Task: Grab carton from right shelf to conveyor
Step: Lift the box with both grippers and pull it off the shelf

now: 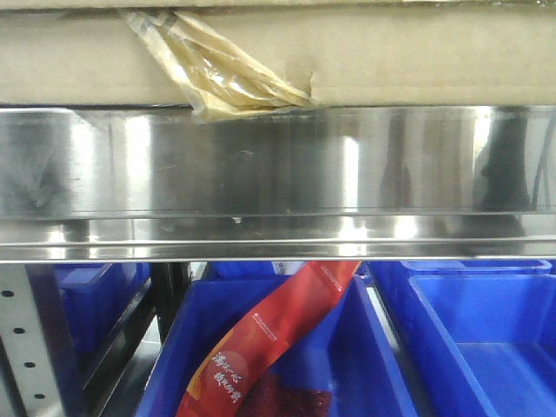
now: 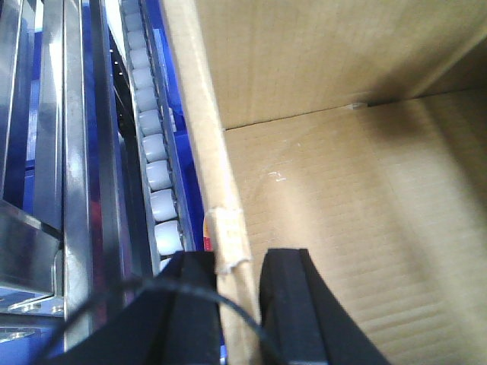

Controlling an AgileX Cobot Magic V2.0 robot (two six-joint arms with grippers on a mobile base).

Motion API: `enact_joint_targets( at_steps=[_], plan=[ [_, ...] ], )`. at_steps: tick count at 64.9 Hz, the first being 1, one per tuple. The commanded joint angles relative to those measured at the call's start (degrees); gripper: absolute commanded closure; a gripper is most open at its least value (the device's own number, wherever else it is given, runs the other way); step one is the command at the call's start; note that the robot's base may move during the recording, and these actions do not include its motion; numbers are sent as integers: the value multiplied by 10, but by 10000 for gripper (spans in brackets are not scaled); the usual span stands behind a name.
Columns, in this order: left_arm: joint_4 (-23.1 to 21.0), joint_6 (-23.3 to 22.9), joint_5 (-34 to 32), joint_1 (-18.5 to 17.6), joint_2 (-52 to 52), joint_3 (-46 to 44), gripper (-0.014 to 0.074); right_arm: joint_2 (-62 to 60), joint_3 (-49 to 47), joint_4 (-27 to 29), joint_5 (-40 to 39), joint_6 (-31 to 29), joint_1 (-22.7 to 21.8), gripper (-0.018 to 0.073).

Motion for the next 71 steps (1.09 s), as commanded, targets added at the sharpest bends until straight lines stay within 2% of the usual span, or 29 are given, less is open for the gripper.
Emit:
enact_joint_targets(
  at_steps=[1, 26, 47, 71],
  plan=[
    [-21, 6, -34, -8, -8, -1, 617, -9, -4, 38, -30, -14, 7, 627],
    [-19, 6, -34, -8, -8, -1, 617, -9, -4, 38, -30, -14, 7, 627],
    [-19, 6, -73, -8, -8, -1, 617, -9, -4, 38, -30, -14, 7, 627],
    [-19, 6, -74, -8, -8, -1, 617, -9, -4, 38, -30, -14, 7, 627]
  ],
)
